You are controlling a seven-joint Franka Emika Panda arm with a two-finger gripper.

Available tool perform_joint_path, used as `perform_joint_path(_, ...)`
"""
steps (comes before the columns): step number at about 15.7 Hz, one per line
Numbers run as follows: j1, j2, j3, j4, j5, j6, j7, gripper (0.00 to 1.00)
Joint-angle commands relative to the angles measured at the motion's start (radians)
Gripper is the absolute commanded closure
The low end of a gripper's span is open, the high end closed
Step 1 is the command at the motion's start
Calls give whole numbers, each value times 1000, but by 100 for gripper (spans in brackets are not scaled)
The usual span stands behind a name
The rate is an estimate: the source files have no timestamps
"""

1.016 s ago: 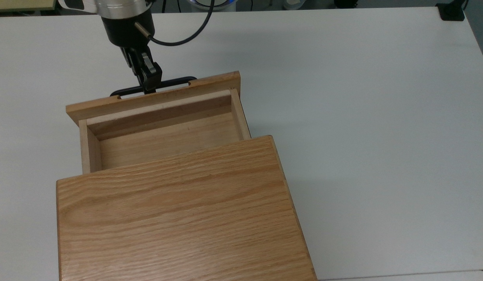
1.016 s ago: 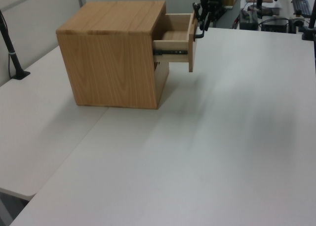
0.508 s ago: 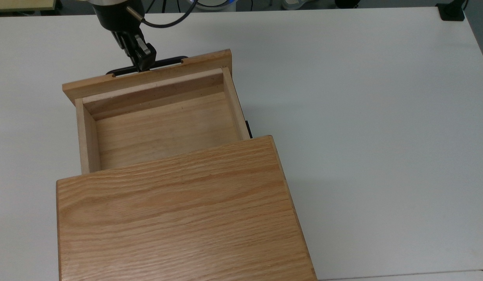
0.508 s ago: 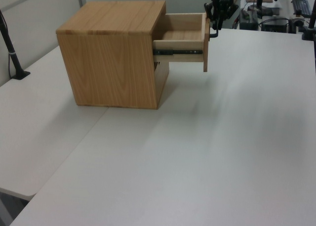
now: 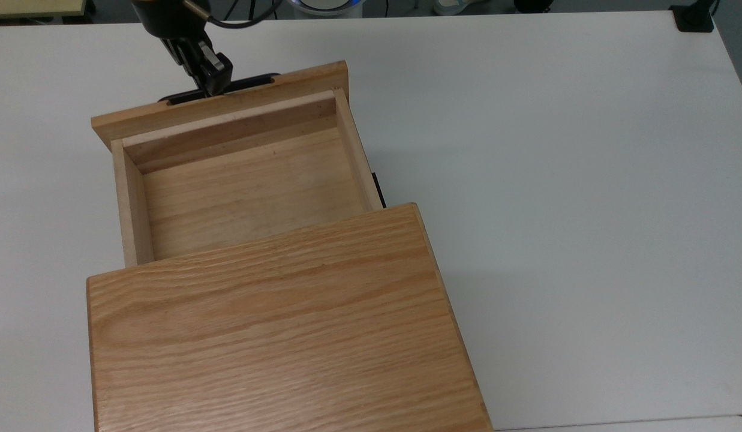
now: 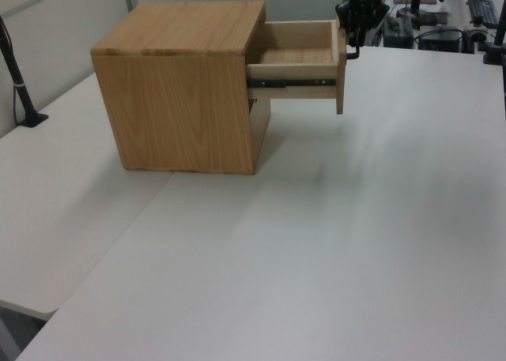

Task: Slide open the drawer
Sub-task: 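Open the gripper, release the handle and lift away from the drawer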

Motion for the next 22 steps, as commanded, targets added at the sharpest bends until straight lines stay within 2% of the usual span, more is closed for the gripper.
perform_joint_path(1,0,-87,18,-36,55,-76,-243,69)
perform_joint_path(3,-4,-87,18,-35,55,-74,-233,0)
perform_joint_path(7,-6,-98,17,-29,55,-79,-231,0)
perform_joint_path(14,12,-185,14,-30,41,-140,-185,0)
perform_joint_path(15,31,-196,11,-36,24,-162,-183,0)
perform_joint_path(19,109,-218,11,-78,-141,-162,-212,0)
perform_joint_path(20,118,-213,11,-78,-178,-159,-260,0)
perform_joint_path(22,117,-206,11,-76,-201,-136,-408,0)
